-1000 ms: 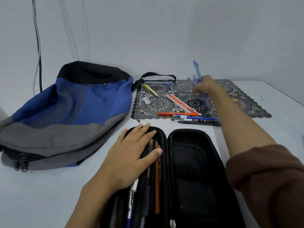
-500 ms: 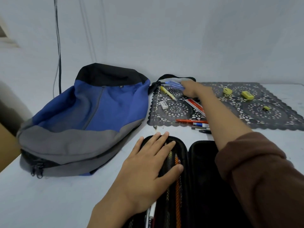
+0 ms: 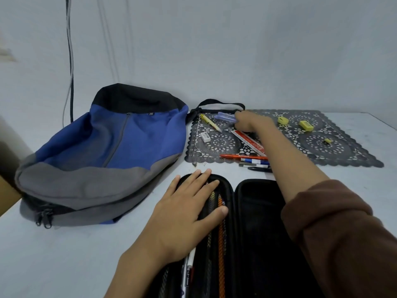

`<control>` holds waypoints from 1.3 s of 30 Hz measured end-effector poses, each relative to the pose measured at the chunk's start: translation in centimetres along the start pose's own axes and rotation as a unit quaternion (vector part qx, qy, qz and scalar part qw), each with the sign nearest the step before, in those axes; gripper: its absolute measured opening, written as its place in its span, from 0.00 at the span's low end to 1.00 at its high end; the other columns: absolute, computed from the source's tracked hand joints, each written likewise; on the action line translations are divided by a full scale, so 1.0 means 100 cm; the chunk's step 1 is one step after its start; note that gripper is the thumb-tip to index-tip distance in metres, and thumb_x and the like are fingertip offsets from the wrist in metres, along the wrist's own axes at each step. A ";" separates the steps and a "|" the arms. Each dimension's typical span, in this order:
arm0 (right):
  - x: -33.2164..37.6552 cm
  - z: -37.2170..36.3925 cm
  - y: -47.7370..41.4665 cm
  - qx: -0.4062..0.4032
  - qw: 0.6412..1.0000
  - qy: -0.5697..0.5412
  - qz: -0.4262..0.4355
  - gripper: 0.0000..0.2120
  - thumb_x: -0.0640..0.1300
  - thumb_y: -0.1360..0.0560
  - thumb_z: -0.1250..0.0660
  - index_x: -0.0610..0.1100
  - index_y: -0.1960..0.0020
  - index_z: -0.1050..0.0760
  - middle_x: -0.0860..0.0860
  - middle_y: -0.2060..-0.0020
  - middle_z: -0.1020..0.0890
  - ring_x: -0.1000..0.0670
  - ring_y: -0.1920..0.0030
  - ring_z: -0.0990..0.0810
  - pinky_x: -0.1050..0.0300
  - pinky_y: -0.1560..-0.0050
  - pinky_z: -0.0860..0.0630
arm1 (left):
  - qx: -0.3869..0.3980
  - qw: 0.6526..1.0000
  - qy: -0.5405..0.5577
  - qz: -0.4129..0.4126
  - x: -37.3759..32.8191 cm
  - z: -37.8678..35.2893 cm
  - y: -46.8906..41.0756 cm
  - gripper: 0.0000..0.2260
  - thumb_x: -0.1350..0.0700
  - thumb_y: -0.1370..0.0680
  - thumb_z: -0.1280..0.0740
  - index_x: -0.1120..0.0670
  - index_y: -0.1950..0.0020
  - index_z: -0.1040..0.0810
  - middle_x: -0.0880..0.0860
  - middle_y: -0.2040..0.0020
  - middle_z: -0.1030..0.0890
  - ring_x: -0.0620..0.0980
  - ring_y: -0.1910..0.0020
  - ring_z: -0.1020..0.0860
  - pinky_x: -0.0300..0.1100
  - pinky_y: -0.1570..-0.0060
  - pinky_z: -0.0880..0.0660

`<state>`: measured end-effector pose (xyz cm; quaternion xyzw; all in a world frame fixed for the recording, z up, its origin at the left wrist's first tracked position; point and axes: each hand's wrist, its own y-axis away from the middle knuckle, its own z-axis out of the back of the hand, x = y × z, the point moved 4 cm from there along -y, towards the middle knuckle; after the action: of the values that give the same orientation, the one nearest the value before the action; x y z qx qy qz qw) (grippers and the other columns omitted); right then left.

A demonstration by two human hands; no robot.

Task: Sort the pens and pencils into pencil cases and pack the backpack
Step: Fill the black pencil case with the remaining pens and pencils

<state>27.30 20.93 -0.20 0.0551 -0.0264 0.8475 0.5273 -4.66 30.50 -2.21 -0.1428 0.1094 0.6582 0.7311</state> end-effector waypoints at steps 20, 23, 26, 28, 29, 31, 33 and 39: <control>0.073 -0.005 0.010 -0.053 0.995 -0.078 0.037 0.15 0.42 0.23 0.34 0.37 0.40 0.32 0.41 0.46 0.24 0.41 0.49 0.24 0.53 0.55 0.31 | -0.008 1.000 0.014 -0.004 0.003 -0.002 -0.001 0.37 0.28 0.30 0.59 0.39 0.23 0.44 0.36 0.22 0.54 0.31 0.26 0.61 0.42 0.24 0.63; 0.073 -0.005 0.015 -0.024 0.997 -0.060 0.035 0.06 0.39 0.22 0.37 0.39 0.49 0.32 0.40 0.50 0.24 0.42 0.55 0.24 0.54 0.59 0.32 | 0.002 1.000 0.014 0.001 0.003 -0.003 -0.001 0.34 0.30 0.28 0.55 0.39 0.23 0.44 0.36 0.22 0.53 0.32 0.25 0.60 0.42 0.24 0.62; 0.064 0.004 0.025 0.041 0.996 -0.080 0.006 0.07 0.39 0.23 0.36 0.41 0.58 0.33 0.45 0.63 0.25 0.48 0.68 0.27 0.56 0.68 0.31 | 0.002 1.000 0.014 -0.002 0.003 -0.002 -0.002 0.38 0.28 0.31 0.59 0.39 0.23 0.44 0.37 0.22 0.53 0.33 0.25 0.60 0.43 0.24 0.62; 0.049 0.013 0.035 0.076 0.987 -0.143 -0.014 0.08 0.38 0.25 0.35 0.41 0.60 0.32 0.45 0.67 0.26 0.48 0.71 0.27 0.55 0.70 0.29 | 0.005 1.000 0.021 -0.001 0.004 -0.002 -0.003 0.38 0.28 0.31 0.58 0.39 0.23 0.43 0.37 0.22 0.52 0.33 0.25 0.59 0.43 0.24 0.61; 0.040 0.017 0.042 0.095 0.977 -0.189 -0.026 0.06 0.37 0.26 0.34 0.40 0.60 0.30 0.45 0.68 0.25 0.48 0.72 0.27 0.56 0.71 0.29 | 0.007 1.000 0.025 -0.001 0.005 -0.003 -0.003 0.37 0.28 0.30 0.56 0.40 0.23 0.43 0.37 0.22 0.52 0.33 0.25 0.58 0.43 0.24 0.61; 0.023 0.025 0.057 0.124 0.955 -0.268 -0.041 0.05 0.36 0.28 0.34 0.38 0.62 0.27 0.45 0.71 0.25 0.51 0.76 0.28 0.59 0.74 0.29 | 0.007 1.000 0.030 -0.005 0.005 -0.003 -0.003 0.38 0.27 0.31 0.57 0.40 0.23 0.42 0.38 0.21 0.51 0.34 0.24 0.57 0.44 0.24 0.61; 0.009 0.034 0.072 0.122 0.937 -0.326 -0.030 0.07 0.38 0.29 0.34 0.38 0.64 0.28 0.44 0.73 0.25 0.51 0.76 0.28 0.58 0.73 0.27 | 0.005 0.999 0.032 -0.008 0.006 -0.004 -0.004 0.41 0.27 0.33 0.59 0.40 0.23 0.42 0.39 0.21 0.50 0.35 0.24 0.56 0.44 0.24 0.60; 0.004 0.050 0.146 0.118 0.826 -0.552 -0.003 0.06 0.33 0.23 0.37 0.41 0.55 0.31 0.50 0.73 0.24 0.53 0.75 0.27 0.58 0.73 0.23 | 0.000 0.999 0.031 -0.015 0.008 -0.004 -0.007 0.42 0.26 0.35 0.58 0.41 0.23 0.40 0.41 0.21 0.48 0.38 0.23 0.53 0.45 0.24 0.58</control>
<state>14.34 14.27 4.97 0.5754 -0.2124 0.6711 0.4164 -3.82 31.09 -2.81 -0.1654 0.1298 0.6420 0.7373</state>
